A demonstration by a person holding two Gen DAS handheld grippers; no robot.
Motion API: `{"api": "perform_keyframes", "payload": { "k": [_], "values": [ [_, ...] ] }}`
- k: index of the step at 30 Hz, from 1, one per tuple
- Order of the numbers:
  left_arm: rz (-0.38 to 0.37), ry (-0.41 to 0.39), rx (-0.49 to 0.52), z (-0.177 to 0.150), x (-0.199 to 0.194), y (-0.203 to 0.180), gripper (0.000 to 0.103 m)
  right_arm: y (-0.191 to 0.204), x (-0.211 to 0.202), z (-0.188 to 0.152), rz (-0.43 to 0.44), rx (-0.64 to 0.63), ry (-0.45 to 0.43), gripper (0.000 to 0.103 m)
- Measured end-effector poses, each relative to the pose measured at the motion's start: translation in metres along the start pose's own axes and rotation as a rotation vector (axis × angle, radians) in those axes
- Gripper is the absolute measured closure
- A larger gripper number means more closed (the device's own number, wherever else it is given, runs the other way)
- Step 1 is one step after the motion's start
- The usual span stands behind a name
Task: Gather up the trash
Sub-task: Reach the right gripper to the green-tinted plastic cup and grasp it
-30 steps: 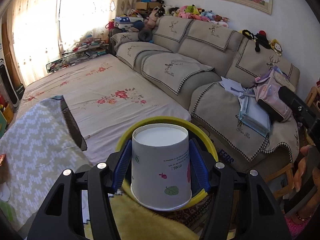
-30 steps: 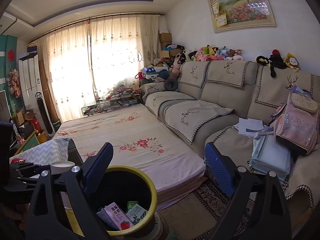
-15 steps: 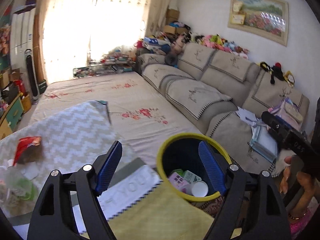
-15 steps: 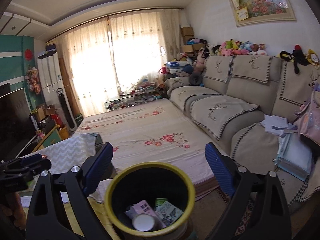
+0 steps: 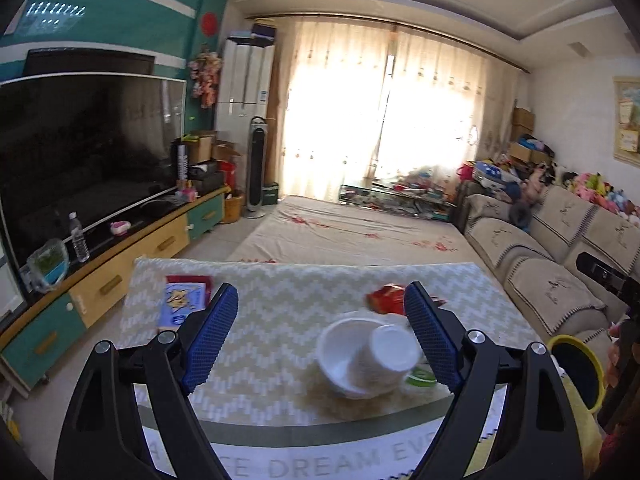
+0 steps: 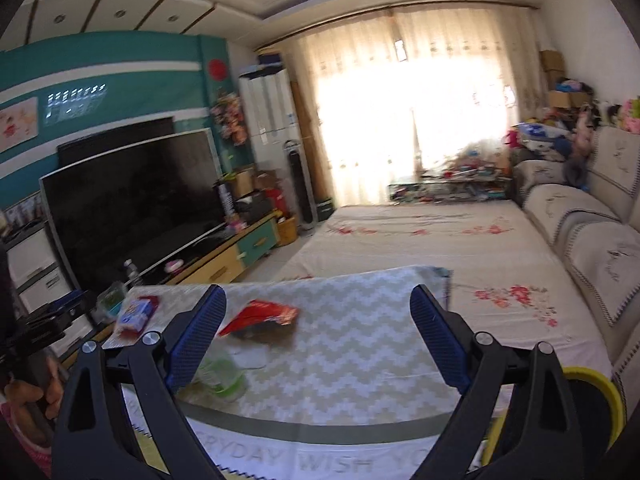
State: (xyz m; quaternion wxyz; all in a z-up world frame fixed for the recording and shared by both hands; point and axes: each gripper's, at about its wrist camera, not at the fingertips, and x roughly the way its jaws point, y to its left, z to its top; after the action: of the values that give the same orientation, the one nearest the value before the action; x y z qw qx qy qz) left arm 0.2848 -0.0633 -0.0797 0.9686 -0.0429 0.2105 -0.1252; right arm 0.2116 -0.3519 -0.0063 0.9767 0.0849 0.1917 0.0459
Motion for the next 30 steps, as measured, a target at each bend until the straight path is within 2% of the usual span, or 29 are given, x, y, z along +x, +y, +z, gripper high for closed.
{"api": "perform_keyframes", "payload": {
  "k": [2, 6, 8, 13, 17, 19, 21, 30],
  "values": [
    [0.004, 0.023, -0.062, -0.007, 0.008, 0.027, 0.019, 0.027, 0.026, -0.006, 0.089, -0.063, 0.089, 0.015],
    [0.012, 0.062, -0.106, -0.015, 0.020, 0.041, 0.019, 0.058, 0.052, -0.021, 0.101, -0.130, 0.182, 0.015],
    [0.027, 0.055, -0.086, -0.015, 0.021, 0.039, 0.019, 0.070, 0.065, -0.027, 0.151, -0.135, 0.225, 0.017],
    [0.017, 0.042, -0.075, -0.018, 0.017, 0.024, 0.019, 0.081, 0.093, -0.046, 0.174, -0.164, 0.312, 0.025],
    [0.007, 0.058, -0.086, -0.020, 0.017, 0.023, 0.019, 0.085, 0.107, -0.057, 0.168, -0.177, 0.351, 0.030],
    [0.002, 0.058, -0.092, -0.021, 0.017, 0.024, 0.019, 0.085, 0.113, -0.062, 0.161, -0.175, 0.362, 0.037],
    [-0.001, 0.056, -0.087, -0.020, 0.017, 0.023, 0.019, 0.087, 0.118, -0.064, 0.152, -0.174, 0.373, 0.049],
    [-0.007, 0.054, -0.076, -0.021, 0.016, 0.021, 0.019, 0.080, 0.113, -0.061, 0.145, -0.146, 0.359, 0.050]
  ]
}}
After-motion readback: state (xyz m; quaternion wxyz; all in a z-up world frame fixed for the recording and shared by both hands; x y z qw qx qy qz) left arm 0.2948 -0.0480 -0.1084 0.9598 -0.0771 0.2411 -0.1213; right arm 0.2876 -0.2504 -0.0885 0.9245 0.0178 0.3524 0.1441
